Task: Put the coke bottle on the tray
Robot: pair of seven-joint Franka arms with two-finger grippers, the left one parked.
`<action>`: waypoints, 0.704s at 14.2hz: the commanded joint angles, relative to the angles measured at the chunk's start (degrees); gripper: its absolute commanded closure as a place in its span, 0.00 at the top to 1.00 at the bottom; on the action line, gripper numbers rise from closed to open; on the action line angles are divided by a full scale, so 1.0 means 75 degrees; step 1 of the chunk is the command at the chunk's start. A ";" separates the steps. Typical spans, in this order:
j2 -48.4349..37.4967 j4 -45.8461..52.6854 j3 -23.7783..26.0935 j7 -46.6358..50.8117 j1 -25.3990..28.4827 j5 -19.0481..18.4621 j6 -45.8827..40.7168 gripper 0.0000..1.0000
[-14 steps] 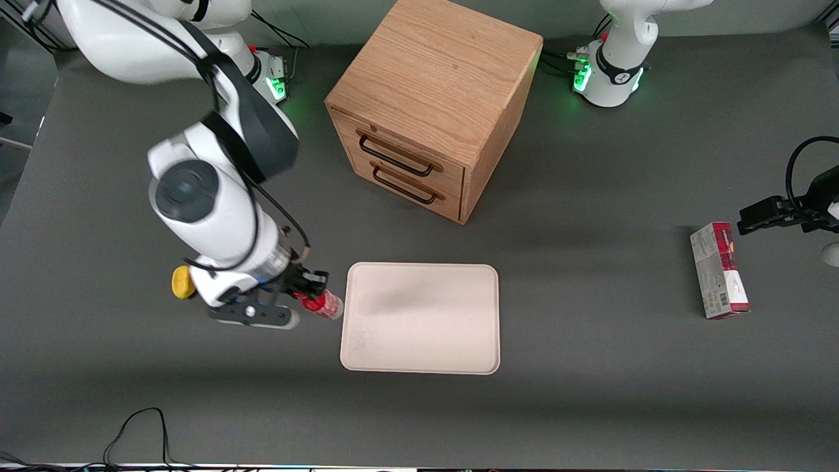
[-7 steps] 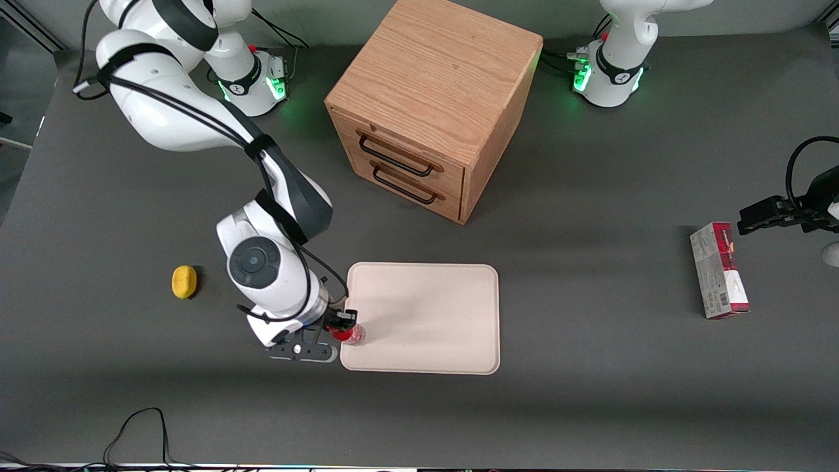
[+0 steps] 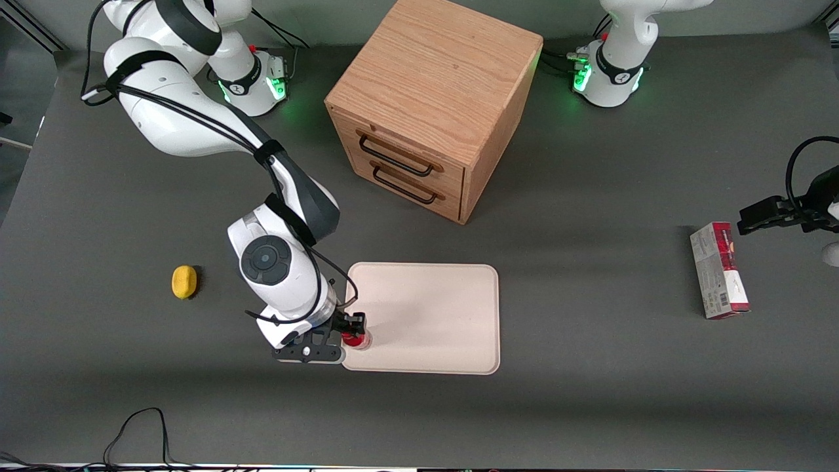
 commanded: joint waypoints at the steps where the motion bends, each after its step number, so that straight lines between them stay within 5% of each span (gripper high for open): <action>1: -0.0718 -0.0669 -0.0183 0.0040 -0.0015 -0.0026 0.0085 1.00; 6: -0.3400 -0.2684 -0.1822 -0.2672 -0.0097 0.3556 -0.0322 1.00; 10: -0.5474 -0.4323 -0.2773 -0.3990 -0.0377 0.3760 -0.1415 1.00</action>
